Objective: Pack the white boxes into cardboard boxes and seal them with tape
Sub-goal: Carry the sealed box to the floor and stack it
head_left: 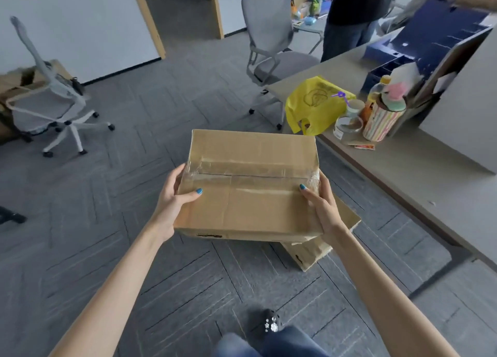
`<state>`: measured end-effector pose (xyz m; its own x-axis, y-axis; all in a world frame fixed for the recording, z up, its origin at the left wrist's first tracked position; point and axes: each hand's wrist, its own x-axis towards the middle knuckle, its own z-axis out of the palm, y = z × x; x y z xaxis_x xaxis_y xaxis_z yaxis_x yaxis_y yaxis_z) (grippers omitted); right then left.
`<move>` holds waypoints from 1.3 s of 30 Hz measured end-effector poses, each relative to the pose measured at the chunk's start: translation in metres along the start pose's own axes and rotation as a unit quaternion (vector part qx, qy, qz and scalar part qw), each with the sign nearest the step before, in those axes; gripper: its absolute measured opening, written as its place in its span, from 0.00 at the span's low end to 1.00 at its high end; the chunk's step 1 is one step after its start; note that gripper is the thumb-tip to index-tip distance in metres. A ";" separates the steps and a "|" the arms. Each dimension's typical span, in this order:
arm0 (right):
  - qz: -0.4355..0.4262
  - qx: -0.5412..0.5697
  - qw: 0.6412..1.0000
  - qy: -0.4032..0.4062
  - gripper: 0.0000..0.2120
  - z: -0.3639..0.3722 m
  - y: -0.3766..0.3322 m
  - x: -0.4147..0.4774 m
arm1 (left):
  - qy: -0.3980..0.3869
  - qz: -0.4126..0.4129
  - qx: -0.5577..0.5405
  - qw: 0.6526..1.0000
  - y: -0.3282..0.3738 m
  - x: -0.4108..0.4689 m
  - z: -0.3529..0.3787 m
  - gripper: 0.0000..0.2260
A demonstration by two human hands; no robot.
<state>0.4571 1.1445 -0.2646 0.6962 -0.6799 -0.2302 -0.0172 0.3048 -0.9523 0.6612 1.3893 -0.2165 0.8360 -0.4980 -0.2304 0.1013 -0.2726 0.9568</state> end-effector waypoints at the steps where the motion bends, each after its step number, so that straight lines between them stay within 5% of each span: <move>1: 0.001 -0.001 1.000 0.020 0.27 0.002 0.001 0.003 | -0.017 -0.001 0.002 1.000 0.001 0.014 0.000 0.32; 15: -0.024 0.072 0.955 0.288 0.28 0.084 0.062 -0.011 | -0.318 0.017 0.096 0.943 0.004 0.188 -0.011 0.33; 23: -0.028 0.094 0.929 0.357 0.27 0.131 0.125 -0.028 | -0.399 0.023 0.126 0.908 -0.036 0.226 -0.021 0.32; 29: -0.011 0.085 0.918 0.388 0.29 0.118 0.227 -0.022 | -0.413 0.004 0.145 0.899 -0.133 0.241 0.000 0.33; 39: -0.015 0.098 0.909 0.404 0.26 0.061 0.491 0.020 | -0.430 0.015 0.178 0.885 -0.395 0.296 0.055 0.33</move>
<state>0.5058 1.3211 -0.7242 -0.0620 -0.9335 -0.3531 0.1770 0.3379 -0.9244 0.8390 1.3047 -0.6721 0.0995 -0.9104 -0.4016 -0.2180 -0.4138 0.8839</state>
